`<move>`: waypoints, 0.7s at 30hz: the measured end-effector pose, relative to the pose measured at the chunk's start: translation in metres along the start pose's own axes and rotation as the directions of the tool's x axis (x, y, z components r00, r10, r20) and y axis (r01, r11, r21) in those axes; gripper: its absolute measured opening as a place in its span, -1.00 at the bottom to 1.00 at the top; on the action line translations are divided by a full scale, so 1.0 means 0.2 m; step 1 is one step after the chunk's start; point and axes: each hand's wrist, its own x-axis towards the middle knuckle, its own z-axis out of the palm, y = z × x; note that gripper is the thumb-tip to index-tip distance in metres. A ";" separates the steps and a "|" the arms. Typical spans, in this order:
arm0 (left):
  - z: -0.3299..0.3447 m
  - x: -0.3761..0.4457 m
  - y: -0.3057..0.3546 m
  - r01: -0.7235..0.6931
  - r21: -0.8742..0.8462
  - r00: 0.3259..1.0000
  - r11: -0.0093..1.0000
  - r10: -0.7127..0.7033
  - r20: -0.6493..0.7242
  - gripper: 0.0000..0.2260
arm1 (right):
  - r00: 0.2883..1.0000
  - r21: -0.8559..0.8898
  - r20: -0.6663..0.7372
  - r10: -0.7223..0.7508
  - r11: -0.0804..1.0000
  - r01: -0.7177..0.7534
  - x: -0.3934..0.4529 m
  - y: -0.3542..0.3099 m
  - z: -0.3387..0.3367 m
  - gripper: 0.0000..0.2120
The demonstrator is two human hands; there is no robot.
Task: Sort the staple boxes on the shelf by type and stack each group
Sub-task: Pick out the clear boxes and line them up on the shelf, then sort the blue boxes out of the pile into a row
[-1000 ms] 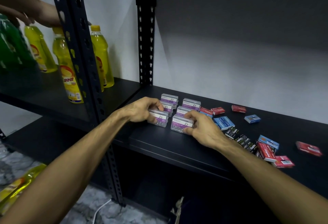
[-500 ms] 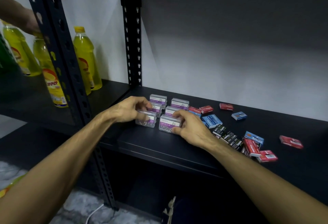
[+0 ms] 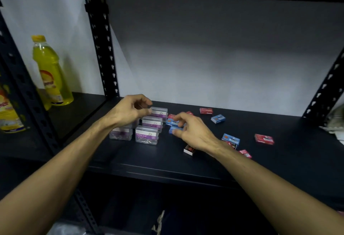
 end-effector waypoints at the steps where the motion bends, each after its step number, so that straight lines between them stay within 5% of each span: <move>1: 0.03 0.02 0.03 -0.009 -0.006 1.000 1.000 0.009 0.009 -0.79 | 1.000 -0.008 -0.008 0.005 1.000 -0.005 -0.01 0.02 -0.03 -0.67; 13: 0.45 0.31 0.30 -0.092 0.028 0.972 0.995 0.083 0.219 -0.79 | 0.977 0.053 -0.152 0.150 0.988 -0.143 -0.03 0.39 -0.40 -0.77; 21: 0.66 0.42 0.32 -0.165 0.392 0.910 0.905 -0.014 0.415 -0.59 | 0.977 -0.061 -0.129 0.171 0.982 -0.180 0.07 0.63 -0.43 -0.75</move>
